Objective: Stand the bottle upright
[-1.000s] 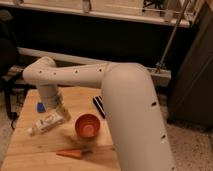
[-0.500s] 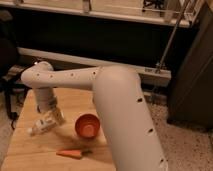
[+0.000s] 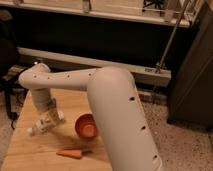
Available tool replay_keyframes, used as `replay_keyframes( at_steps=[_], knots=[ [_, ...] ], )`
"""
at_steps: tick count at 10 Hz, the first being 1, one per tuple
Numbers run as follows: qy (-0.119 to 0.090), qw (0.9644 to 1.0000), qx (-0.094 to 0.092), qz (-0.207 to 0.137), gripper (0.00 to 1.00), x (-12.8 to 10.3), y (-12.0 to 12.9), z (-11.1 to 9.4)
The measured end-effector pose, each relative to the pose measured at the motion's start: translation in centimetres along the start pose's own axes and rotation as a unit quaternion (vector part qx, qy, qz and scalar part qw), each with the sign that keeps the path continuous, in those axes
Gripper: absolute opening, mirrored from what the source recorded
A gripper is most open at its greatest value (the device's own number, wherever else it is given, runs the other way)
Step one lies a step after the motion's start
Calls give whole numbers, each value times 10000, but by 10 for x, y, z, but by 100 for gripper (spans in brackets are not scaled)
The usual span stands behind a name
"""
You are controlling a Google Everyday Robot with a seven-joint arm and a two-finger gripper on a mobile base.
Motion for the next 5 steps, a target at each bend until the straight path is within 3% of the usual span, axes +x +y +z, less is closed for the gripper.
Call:
replay_keyframes(
  at_steps=[5],
  knots=[
    [-68, 9998, -119, -175, 78, -5, -33, 19]
  ],
)
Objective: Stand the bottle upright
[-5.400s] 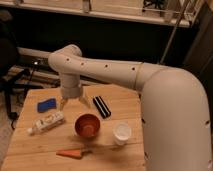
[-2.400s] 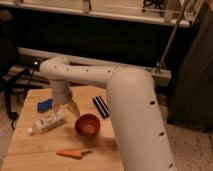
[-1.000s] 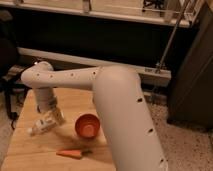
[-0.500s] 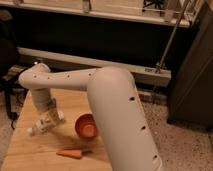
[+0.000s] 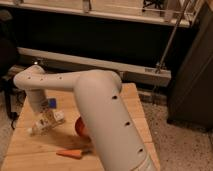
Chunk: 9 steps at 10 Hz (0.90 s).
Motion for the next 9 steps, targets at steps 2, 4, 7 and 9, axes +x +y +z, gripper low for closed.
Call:
replay_keyframes(
  at_steps=[2, 4, 7, 9],
  knots=[
    [-10, 10000, 3, 2, 78, 1, 0, 0],
    [-8, 10000, -9, 5, 78, 1, 0, 0],
    [-127, 9989, 174, 421, 78, -2, -2, -5],
    [-364, 9920, 509, 1094, 78, -16, -15, -14]
  ],
)
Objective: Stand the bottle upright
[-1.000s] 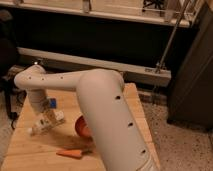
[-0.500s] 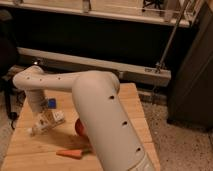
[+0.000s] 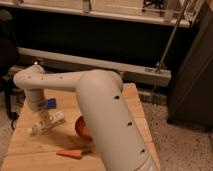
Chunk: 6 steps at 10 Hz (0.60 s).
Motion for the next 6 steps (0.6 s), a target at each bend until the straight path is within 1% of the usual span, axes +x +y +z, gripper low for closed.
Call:
replay_keyframes(
  at_steps=[1, 2, 3, 4, 6],
  knots=[
    [-121, 9993, 158, 307, 78, -9, -6, -3],
    [-178, 9982, 247, 518, 78, -15, -9, -5],
    [-149, 9972, 290, 668, 78, -21, -12, -6],
    [-19, 9968, 290, 742, 78, -24, -13, -6],
    [331, 9952, 266, 880, 78, -33, -17, -2]
  ],
)
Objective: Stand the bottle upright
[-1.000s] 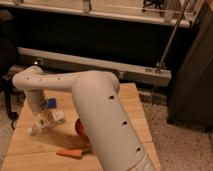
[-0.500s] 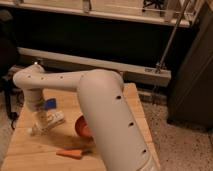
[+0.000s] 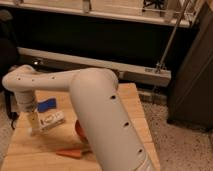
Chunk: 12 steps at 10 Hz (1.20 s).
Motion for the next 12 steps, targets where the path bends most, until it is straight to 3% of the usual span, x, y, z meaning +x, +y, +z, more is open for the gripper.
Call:
replay_keyframes(
  at_steps=[2, 5, 8, 12],
  knots=[
    [204, 9997, 26, 104, 78, -12, -2, 6],
    [-172, 9995, 91, 266, 78, -33, -6, 29],
    [-614, 9973, 277, 304, 78, -33, -10, 44],
    [-748, 9960, 430, 216, 78, -22, -8, 47]
  ],
)
